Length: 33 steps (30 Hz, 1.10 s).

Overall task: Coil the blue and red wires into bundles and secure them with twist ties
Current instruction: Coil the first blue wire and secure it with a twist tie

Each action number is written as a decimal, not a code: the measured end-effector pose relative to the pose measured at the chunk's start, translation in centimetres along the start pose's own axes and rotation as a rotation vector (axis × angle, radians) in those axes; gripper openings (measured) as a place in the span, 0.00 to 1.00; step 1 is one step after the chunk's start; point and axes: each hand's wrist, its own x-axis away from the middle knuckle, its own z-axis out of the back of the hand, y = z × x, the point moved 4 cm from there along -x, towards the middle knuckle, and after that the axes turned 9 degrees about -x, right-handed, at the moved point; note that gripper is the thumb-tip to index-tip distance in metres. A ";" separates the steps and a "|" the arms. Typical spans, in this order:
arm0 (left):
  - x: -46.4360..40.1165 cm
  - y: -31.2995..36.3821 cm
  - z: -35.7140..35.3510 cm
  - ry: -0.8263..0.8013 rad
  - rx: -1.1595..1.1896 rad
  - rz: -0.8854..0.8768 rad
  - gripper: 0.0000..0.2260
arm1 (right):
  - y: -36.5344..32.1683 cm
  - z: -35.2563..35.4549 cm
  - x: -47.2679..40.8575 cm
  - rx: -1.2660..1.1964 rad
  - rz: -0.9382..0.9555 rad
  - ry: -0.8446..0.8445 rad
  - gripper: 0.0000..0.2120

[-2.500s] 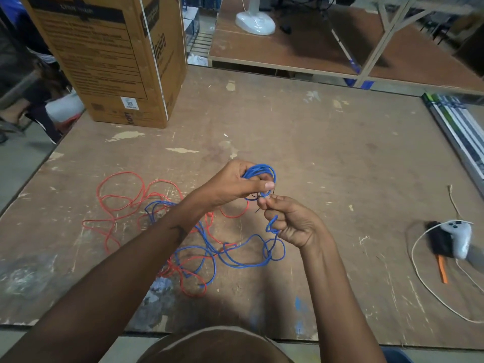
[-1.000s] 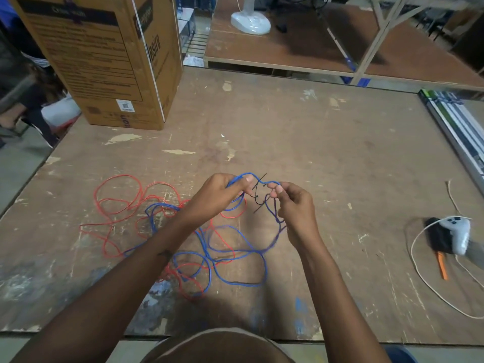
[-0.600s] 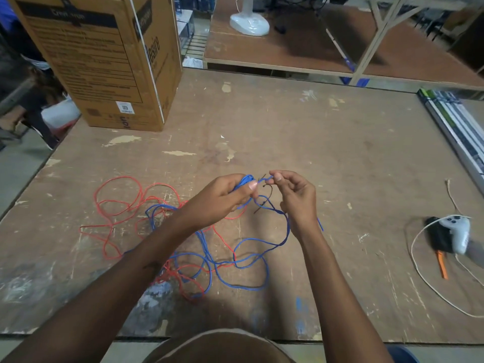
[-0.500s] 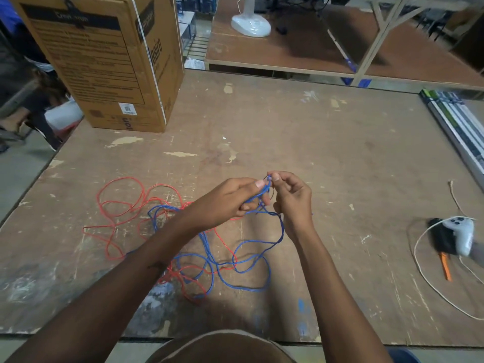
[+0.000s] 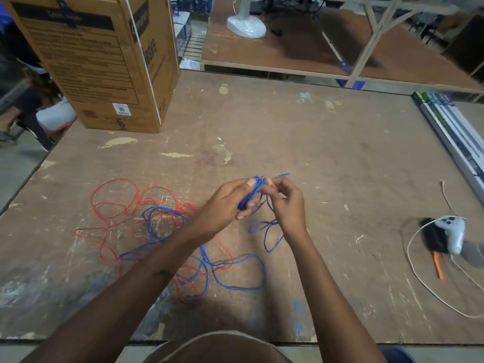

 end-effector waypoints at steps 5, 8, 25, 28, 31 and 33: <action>0.2 1.0 0.2 -0.127 0.339 0.057 0.19 | -1.0 -1.1 3.1 0.078 0.088 -0.144 0.10; 0.7 0.7 -0.2 -0.294 0.297 0.115 0.20 | -3.3 -0.1 3.2 0.066 0.240 0.093 0.08; 1.2 1.6 -1.7 0.010 0.231 0.001 0.22 | -1.3 0.1 4.0 0.310 -0.008 -0.029 0.09; 0.7 2.4 -1.4 0.078 0.254 -0.073 0.19 | -1.8 -1.2 6.3 0.328 0.007 -0.144 0.10; -0.5 2.6 -0.9 0.195 0.198 -0.127 0.18 | -3.5 -1.9 7.8 0.371 0.025 -0.300 0.09; -1.3 2.7 -0.4 0.298 0.080 -0.219 0.16 | -4.3 -1.9 8.2 0.348 -0.022 -0.376 0.09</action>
